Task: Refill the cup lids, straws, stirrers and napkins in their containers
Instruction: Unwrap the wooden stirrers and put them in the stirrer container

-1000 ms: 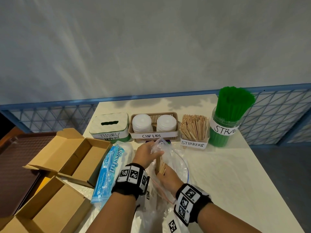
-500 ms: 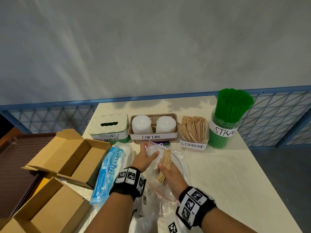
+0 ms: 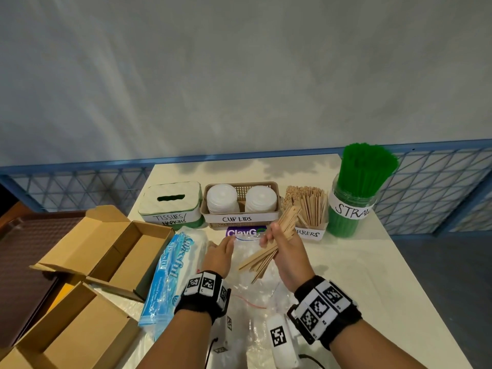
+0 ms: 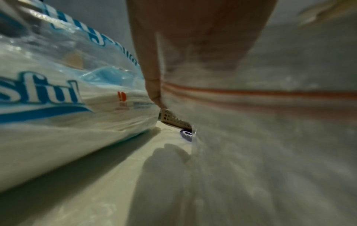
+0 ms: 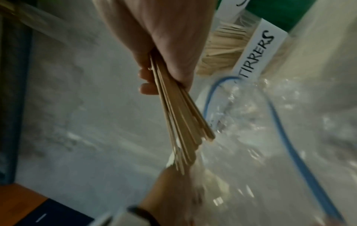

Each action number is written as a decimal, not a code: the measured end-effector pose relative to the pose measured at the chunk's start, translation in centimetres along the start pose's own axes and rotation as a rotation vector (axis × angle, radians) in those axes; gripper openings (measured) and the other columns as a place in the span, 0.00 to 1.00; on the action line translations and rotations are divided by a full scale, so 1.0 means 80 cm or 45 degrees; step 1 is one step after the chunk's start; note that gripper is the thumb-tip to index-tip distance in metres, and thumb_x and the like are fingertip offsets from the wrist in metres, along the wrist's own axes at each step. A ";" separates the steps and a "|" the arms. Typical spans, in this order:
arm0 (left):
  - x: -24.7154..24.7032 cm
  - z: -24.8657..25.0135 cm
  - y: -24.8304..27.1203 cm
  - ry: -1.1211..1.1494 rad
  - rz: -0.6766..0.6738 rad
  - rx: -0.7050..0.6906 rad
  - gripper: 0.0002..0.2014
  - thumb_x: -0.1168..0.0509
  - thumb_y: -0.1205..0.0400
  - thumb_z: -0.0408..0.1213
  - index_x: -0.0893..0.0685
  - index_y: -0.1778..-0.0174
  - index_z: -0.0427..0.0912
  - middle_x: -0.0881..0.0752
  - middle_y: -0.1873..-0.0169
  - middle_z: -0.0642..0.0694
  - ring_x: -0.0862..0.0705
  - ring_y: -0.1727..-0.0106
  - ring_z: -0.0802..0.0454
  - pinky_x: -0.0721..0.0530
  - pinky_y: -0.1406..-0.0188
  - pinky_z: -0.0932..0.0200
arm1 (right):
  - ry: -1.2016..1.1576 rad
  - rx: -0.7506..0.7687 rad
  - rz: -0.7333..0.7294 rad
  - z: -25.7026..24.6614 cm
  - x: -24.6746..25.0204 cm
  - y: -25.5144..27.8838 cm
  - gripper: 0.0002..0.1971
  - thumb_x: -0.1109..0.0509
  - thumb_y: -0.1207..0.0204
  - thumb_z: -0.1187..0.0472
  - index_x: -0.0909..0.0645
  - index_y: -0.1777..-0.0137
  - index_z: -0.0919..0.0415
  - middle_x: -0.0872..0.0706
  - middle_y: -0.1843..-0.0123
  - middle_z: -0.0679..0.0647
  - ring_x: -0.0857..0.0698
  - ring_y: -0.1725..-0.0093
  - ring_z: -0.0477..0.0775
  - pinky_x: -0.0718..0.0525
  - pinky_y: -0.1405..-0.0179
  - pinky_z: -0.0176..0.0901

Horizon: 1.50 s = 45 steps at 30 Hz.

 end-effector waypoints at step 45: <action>-0.069 0.246 -0.065 -0.149 -0.077 -0.460 0.54 0.21 0.33 0.42 0.50 0.18 0.44 0.52 0.19 0.38 0.53 0.17 0.43 0.41 0.19 0.42 | 0.853 0.288 0.386 -0.059 0.147 -0.155 0.13 0.37 0.19 0.55 0.23 0.43 0.64 0.15 0.52 0.59 0.18 0.53 0.54 0.20 0.53 0.41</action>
Point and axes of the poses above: each hand's wrist, its own y-axis away from the middle knuckle, its own x-axis out of the back of the hand, z = x × y, the point moved 9 cm from there along -y, towards the middle knuckle
